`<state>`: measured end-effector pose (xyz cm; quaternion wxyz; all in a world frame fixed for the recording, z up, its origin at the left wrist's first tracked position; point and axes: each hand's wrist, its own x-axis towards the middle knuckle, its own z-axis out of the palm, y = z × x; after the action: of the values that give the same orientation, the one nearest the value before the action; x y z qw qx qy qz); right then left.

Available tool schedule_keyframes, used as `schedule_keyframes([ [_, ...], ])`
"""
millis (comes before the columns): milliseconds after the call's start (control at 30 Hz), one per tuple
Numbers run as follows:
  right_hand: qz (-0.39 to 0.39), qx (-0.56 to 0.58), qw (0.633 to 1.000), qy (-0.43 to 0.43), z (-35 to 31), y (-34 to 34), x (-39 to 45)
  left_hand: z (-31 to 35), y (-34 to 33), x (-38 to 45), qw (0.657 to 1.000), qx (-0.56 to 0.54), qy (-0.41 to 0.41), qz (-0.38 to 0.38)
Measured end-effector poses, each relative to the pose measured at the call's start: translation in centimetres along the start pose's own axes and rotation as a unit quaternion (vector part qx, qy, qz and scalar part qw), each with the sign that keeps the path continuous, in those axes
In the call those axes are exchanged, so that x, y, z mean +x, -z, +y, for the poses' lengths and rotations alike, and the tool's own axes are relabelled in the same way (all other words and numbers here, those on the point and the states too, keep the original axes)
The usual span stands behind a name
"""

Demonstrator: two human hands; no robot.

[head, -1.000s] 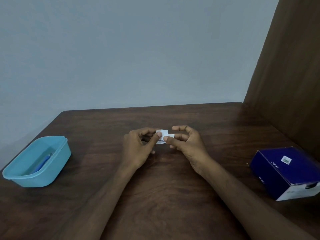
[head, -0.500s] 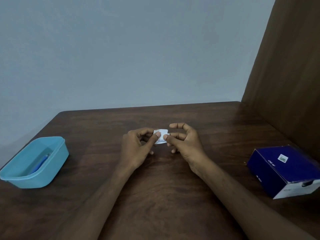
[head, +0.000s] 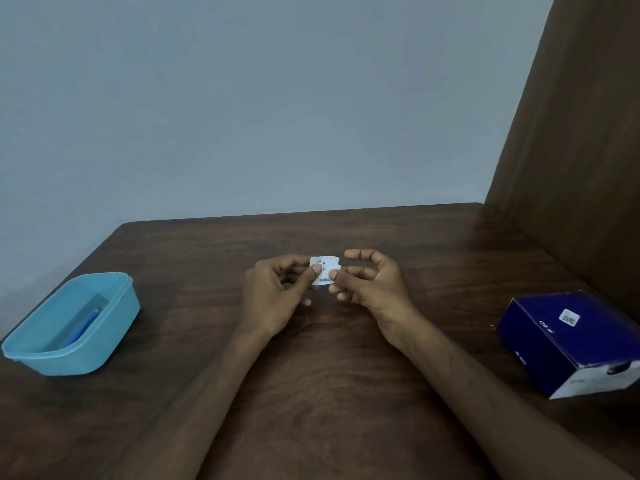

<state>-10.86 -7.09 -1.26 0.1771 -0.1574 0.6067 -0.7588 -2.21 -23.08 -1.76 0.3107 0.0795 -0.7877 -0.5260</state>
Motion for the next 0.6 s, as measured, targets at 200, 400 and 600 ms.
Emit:
schedule_keyframes([
  [200, 0.000, -0.007, 1.000, 0.008, -0.27, -0.01, -0.22, -0.13, 0.04, 0.17, 1.000, -0.013, 0.014, 0.003],
  [400, 0.000, -0.038, 0.999, 0.020, -0.24, -0.13, -0.20, 0.00, 0.07, 0.19, 1.000, -0.017, 0.018, -0.001],
  [600, 0.067, -0.075, 0.993, 0.064, -0.02, 0.12, 0.10, 0.16, 0.08, 0.10, 0.999, -0.024, 0.032, 0.001],
])
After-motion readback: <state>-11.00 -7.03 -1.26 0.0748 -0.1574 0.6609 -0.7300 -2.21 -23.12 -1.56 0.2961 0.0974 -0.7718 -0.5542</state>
